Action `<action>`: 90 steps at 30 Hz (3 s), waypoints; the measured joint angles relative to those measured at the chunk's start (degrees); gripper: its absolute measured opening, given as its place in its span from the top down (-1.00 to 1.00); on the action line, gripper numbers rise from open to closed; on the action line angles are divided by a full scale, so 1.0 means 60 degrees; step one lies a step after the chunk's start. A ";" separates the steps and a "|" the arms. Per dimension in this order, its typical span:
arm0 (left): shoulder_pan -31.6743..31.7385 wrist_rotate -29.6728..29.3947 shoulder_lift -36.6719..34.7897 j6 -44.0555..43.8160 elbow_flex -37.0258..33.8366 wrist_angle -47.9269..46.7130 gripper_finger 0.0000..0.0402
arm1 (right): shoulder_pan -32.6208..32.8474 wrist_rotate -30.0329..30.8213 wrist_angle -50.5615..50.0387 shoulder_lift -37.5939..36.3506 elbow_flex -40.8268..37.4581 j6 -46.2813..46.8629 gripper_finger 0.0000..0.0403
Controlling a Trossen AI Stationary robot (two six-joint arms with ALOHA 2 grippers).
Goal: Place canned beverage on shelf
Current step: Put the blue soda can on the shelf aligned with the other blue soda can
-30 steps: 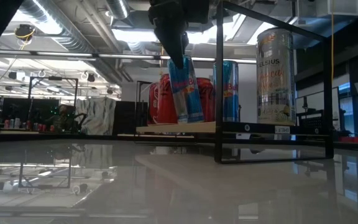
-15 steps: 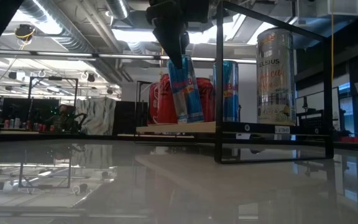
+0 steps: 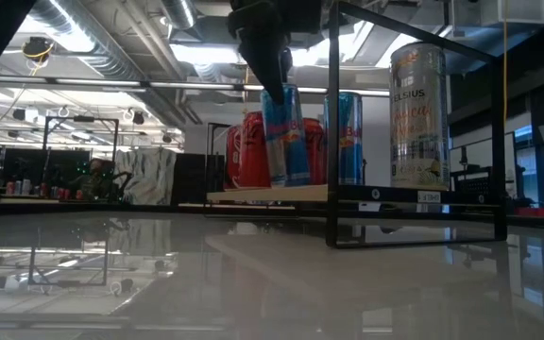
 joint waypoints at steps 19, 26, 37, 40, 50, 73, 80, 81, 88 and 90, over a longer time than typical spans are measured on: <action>-0.0004 -0.0001 0.0003 -0.0012 -0.0006 -0.0006 -0.21 | 0.0003 0.0000 0.0000 0.0000 0.0000 0.0003 -0.60; 0.0000 0.0346 -0.0015 -0.0026 0.0000 -0.0299 -0.21 | 0.0002 0.0000 0.0000 0.0000 -0.0001 0.0003 -0.60; -0.0004 0.0470 -0.0051 -0.0058 0.0004 -0.0345 -0.21 | 0.0001 0.0000 0.0000 0.0000 -0.0004 0.0003 -0.60; -0.0004 0.0470 -0.0051 -0.0058 0.0004 -0.0332 -0.21 | 0.0000 0.0000 0.0000 0.0000 -0.0004 0.0000 -0.60; -0.0004 0.0468 -0.0055 -0.0011 0.0004 -0.0303 -0.21 | 0.0004 0.0000 0.0004 0.0000 -0.0004 0.0003 -0.60; -0.0002 0.0457 -0.0077 -0.0320 0.0004 -0.0037 -0.46 | 0.0004 0.0000 0.0001 0.0000 -0.0004 0.0002 -0.60; -0.0004 0.0303 -0.0077 -0.0317 0.0004 -0.0037 -0.65 | 0.0000 0.0000 0.0000 0.0000 -0.0004 0.0003 -0.60; -0.0004 0.0211 -0.0077 -0.0321 0.0004 -0.0037 -0.65 | 0.0001 0.0000 0.0001 0.0000 -0.0004 0.0003 -0.60; 0.0000 -0.0124 -0.0090 -0.0315 0.0004 -0.0066 -0.64 | 0.0004 0.0000 0.0000 0.0002 -0.0004 0.0003 -0.60; -0.0004 -0.0124 -0.0112 -0.0278 0.0003 -0.0069 -0.64 | 0.0000 0.0000 0.0002 0.0002 -0.0004 0.0003 -0.60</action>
